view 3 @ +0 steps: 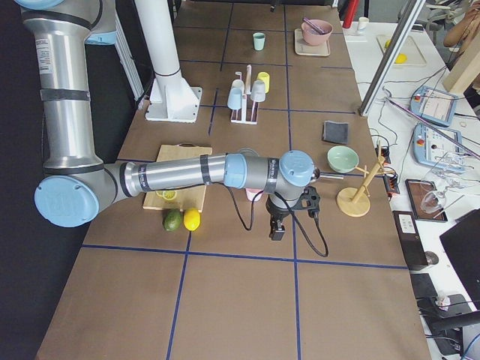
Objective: Place cup on cup holder
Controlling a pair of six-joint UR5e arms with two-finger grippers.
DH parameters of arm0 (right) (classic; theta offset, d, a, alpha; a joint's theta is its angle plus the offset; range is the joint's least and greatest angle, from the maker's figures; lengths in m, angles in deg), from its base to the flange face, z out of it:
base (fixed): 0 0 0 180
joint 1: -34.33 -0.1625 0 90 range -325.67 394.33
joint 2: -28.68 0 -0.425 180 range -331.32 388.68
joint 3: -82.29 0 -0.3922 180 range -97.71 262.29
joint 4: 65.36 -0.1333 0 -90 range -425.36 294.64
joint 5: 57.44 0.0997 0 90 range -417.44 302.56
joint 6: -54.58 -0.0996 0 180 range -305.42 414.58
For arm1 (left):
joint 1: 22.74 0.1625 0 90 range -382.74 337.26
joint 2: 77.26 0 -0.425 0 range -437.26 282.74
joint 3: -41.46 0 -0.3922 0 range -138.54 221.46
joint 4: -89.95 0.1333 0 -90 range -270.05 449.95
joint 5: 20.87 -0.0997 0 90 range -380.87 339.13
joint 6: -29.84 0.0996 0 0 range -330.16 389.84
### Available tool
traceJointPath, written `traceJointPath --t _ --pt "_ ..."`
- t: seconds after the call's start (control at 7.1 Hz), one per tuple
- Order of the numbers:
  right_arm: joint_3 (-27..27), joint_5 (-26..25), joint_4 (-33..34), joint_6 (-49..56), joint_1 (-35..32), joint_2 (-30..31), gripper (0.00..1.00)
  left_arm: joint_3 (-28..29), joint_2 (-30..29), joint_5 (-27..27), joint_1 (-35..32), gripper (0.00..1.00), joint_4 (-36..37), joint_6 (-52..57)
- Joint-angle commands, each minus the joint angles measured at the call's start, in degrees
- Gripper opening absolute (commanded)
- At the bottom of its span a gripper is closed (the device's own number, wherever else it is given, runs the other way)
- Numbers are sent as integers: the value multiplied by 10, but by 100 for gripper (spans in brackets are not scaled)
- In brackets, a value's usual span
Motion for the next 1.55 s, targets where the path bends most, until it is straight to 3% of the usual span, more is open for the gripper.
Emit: traceJointPath --t 0.0,0.28,0.42,0.7,0.99,1.41 --pt "-45 2 107 -2 74 -102 100 50 -34 1 67 100 10 1" --pt "-148 8 139 -34 114 -193 100 128 -59 4 88 100 5 2" --pt "-171 18 140 -35 135 -204 100 193 -97 2 91 100 7 2" --pt "-213 55 158 -38 160 -216 100 264 -121 3 92 100 16 3" --pt "-269 68 182 -38 190 -246 100 311 -136 3 92 100 14 4" --pt "-287 69 209 -38 223 -246 100 362 -139 0 112 100 16 6"
